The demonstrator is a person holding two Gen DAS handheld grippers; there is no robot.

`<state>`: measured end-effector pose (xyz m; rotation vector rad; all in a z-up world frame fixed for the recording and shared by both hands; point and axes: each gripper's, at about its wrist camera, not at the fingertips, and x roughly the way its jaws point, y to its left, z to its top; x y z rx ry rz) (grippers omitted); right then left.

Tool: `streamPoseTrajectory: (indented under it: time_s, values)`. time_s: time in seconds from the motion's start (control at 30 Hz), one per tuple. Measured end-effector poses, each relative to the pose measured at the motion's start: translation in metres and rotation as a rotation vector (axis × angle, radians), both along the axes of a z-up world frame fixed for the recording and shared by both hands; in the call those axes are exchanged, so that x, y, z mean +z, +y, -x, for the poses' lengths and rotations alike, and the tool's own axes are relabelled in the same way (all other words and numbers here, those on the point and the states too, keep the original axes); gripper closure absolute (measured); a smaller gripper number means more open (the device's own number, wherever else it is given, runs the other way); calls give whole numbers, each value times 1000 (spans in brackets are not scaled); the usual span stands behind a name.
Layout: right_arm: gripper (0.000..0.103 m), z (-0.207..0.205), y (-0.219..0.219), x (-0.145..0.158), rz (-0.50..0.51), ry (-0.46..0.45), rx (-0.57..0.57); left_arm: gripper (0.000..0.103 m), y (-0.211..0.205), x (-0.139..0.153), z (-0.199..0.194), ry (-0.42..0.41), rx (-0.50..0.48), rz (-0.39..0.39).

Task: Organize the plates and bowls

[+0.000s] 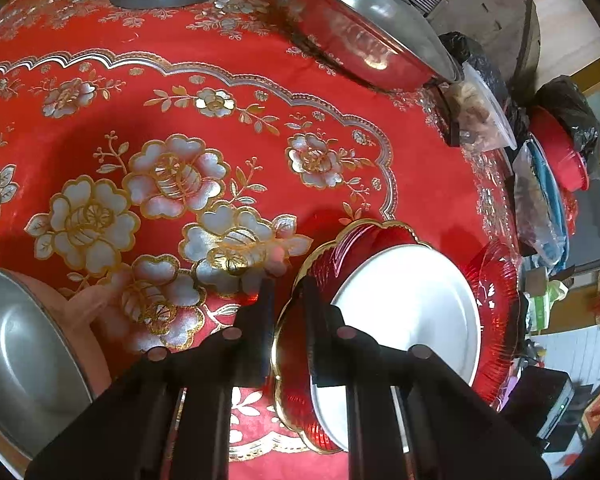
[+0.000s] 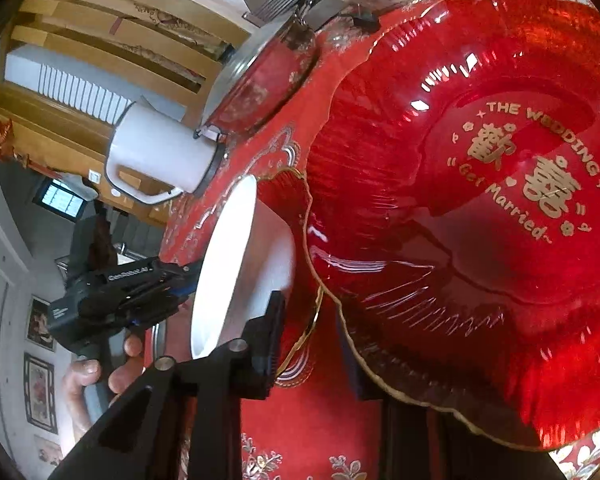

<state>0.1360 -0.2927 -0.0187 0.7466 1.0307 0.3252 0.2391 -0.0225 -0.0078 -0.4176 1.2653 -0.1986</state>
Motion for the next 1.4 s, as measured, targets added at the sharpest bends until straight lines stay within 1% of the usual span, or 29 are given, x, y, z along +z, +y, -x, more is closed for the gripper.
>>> streamPoseTrajectory:
  time_s: [0.07,0.2,0.27,0.37,0.43,0.57,0.7,0.8,0.93,1.07,1.23,1.4]
  values:
    - [86,-4,3,-5,7,9,11,93,-1,-2,1,6,-20,10]
    - [87,-4,10,1,78,-16,33,93,-5,-1,5,-3,-24,-14]
    - [87,-5,10,1,76,-18,38,94,-4,-1,6,-1,-19,-10]
    - [86,-3,11,4,75,-29,46,94,0,-3,9,2,-13,22]
    - [86,-2,11,8,81,-39,53,94,1,-1,12,-5,-12,24]
    - [86,-5,16,14,101,-52,69,94,2,11,18,-26,-11,17]
    - [86,-4,17,21,92,-64,73,94,3,29,22,-53,-14,11]
    - [86,-1,14,32,92,-86,71,94,-2,44,24,-75,-22,-1]
    - [86,3,6,48,87,-111,62,94,-8,59,28,-94,-34,4]
    - [86,6,-5,62,104,-132,44,94,-21,72,31,-110,-51,7]
    - [86,15,-32,69,131,-130,0,94,-55,87,32,-136,-94,19]
    - [86,19,-72,72,154,-114,-65,94,-97,86,28,-133,-147,36]
